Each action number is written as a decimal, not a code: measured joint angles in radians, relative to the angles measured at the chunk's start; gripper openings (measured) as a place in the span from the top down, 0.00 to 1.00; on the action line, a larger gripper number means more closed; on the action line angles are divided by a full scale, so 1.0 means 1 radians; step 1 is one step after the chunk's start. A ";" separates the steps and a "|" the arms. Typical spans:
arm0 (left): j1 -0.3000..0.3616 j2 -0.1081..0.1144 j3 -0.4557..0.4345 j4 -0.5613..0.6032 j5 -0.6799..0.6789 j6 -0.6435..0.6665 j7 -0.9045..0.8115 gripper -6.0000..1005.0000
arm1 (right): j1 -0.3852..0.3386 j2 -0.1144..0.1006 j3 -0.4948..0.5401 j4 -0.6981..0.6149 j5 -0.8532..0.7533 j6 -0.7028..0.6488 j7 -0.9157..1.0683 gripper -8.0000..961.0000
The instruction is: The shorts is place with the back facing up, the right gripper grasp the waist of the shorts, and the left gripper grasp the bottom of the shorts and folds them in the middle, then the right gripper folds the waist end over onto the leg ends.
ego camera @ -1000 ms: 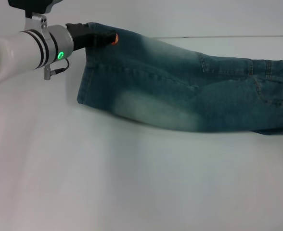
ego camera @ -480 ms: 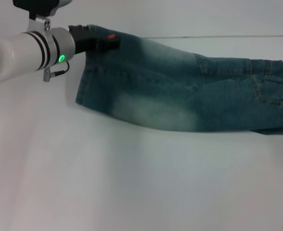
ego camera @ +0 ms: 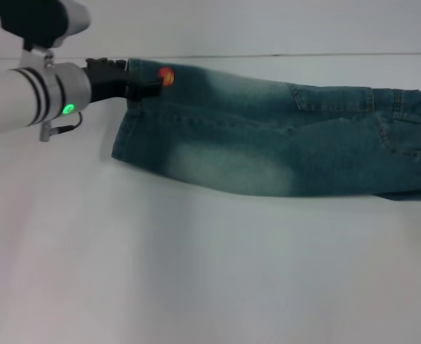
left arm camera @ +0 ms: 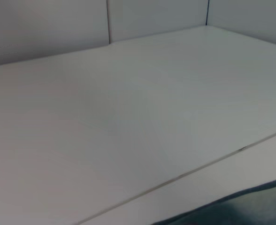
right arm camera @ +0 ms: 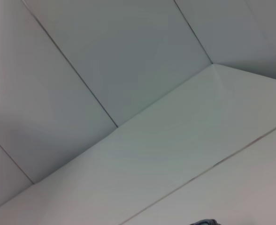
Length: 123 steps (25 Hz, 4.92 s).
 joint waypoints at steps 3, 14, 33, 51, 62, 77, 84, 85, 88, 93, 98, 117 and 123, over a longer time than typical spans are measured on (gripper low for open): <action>0.043 0.000 0.007 0.050 -0.002 0.046 -0.002 0.19 | 0.000 -0.001 -0.001 0.000 -0.001 -0.002 0.000 0.17; 0.135 0.005 -0.058 0.143 -0.124 0.326 0.067 0.19 | -0.030 -0.002 -0.014 -0.032 -0.001 -0.039 -0.005 0.17; 0.236 0.002 -0.232 -0.047 -0.400 0.644 0.511 0.19 | -0.054 0.000 -0.153 -0.126 -0.032 -0.057 0.055 0.16; 0.234 0.001 -0.225 -0.080 -0.367 0.630 0.515 0.19 | -0.001 -0.022 -0.340 -0.148 -0.058 0.145 0.262 0.16; 0.235 0.001 -0.223 -0.082 -0.367 0.631 0.516 0.19 | 0.015 -0.023 -0.407 -0.140 -0.072 0.193 0.300 0.17; 0.236 0.001 -0.217 -0.081 -0.363 0.631 0.516 0.19 | 0.019 -0.024 -0.435 -0.142 -0.105 0.203 0.353 0.18; 0.235 0.001 -0.208 -0.081 -0.362 0.636 0.520 0.19 | 0.006 -0.027 -0.462 -0.151 -0.106 0.157 0.329 0.34; 0.236 0.001 -0.208 -0.081 -0.362 0.638 0.522 0.19 | 0.003 -0.026 -0.460 -0.157 -0.106 0.147 0.329 0.36; 0.240 -0.002 -0.209 -0.082 -0.371 0.642 0.536 0.19 | -0.012 -0.016 -0.453 -0.189 -0.100 0.117 0.328 0.49; 0.244 -0.007 -0.208 -0.117 -0.421 0.646 0.580 0.19 | -0.035 -0.003 -0.432 -0.235 -0.097 0.034 0.328 0.75; 0.235 -0.009 -0.207 -0.241 -0.544 0.654 0.728 0.19 | -0.066 -0.001 -0.361 -0.262 -0.094 -0.087 0.329 0.86; 0.000 -0.010 -0.655 -1.036 -0.751 0.495 1.866 0.48 | -0.219 -0.019 -0.313 -0.330 -0.107 -0.505 0.440 0.88; -0.003 -0.010 -0.804 -1.036 -0.589 0.335 1.953 0.48 | -0.259 -0.028 -0.218 -0.351 -0.108 -0.715 0.448 0.89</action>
